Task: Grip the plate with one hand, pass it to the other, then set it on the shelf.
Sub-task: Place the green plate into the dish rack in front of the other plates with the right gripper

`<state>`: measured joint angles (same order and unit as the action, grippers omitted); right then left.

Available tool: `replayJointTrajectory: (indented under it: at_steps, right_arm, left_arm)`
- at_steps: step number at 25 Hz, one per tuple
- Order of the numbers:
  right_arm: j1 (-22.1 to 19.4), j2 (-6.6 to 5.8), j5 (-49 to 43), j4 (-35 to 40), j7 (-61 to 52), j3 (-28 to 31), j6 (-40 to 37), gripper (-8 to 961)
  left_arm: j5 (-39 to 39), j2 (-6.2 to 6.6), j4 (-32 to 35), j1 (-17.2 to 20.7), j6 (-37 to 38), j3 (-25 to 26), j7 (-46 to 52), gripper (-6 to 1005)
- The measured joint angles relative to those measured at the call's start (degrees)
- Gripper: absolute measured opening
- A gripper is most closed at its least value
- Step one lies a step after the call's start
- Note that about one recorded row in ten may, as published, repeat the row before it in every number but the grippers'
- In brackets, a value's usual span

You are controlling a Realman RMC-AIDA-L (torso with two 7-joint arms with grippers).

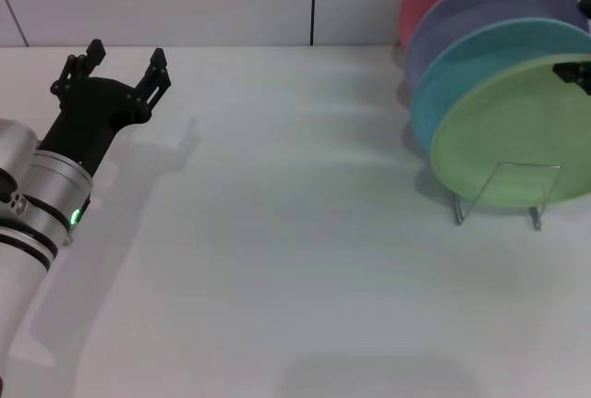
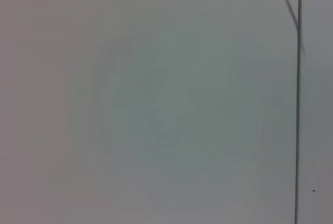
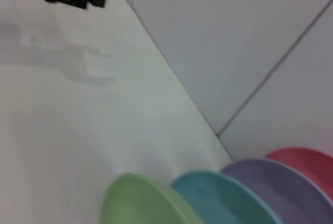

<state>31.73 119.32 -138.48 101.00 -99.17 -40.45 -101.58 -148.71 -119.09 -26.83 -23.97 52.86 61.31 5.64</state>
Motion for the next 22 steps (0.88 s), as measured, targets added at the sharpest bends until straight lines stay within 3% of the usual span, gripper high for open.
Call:
replayJointTrajectory:
  at_steps: [1, 9, 22]
  right_arm:
    - [0.0, 0.0, 0.2, 0.4, -0.5, -0.1, -0.7, 702]
    - [0.1, 0.09, 2.6, 2.9, -4.9, -0.6, -6.0, 718]
    - [-1.4, 0.03, -0.9, 0.3, -3.2, 0.5, -1.0, 721]
  left_arm:
    - [0.0, 0.0, 0.0, 0.0, 0.0, 0.0, 0.0, 812]
    - [0.0, 0.14, 0.0, -0.1, 0.0, 0.0, -0.3, 812]
    - [0.0, 0.09, -0.2, 0.2, 0.0, -0.1, -0.3, 812]
